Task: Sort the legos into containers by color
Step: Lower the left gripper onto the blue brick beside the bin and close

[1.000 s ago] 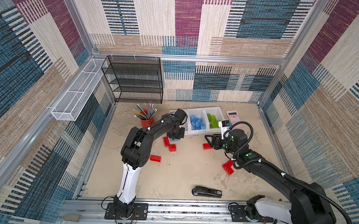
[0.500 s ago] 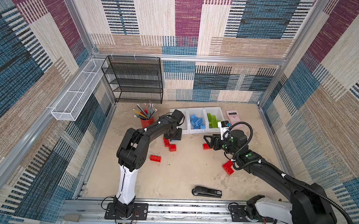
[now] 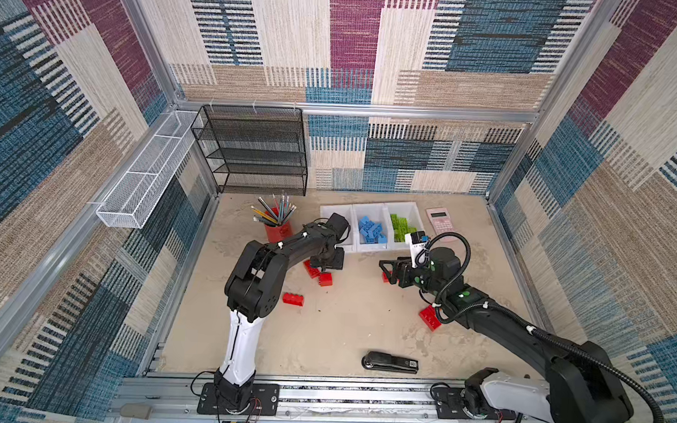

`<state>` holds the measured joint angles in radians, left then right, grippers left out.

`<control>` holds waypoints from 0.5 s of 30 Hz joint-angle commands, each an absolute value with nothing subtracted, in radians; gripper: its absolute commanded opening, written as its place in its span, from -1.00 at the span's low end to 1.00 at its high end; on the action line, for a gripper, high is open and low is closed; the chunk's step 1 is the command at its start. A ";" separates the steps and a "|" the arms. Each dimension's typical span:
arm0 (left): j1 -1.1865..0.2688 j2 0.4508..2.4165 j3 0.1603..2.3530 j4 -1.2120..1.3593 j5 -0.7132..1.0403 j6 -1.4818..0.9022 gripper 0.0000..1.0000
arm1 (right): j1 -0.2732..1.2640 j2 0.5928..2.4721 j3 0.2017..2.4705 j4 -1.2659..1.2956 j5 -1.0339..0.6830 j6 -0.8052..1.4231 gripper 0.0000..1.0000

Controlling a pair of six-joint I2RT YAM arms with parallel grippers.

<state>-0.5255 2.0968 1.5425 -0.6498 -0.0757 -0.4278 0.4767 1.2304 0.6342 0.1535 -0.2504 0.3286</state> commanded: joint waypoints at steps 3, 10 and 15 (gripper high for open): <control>-0.536 2.113 1.572 -0.640 -0.082 -0.453 0.31 | 0.482 1.237 0.632 0.198 -0.235 0.316 0.60; -0.543 2.144 1.607 -0.650 -0.074 -0.453 0.24 | 0.487 1.240 0.630 0.200 -0.236 0.317 0.61; -0.543 2.156 1.603 -0.645 -0.048 -0.451 -0.10 | 0.489 1.239 0.629 0.200 -0.230 0.313 0.62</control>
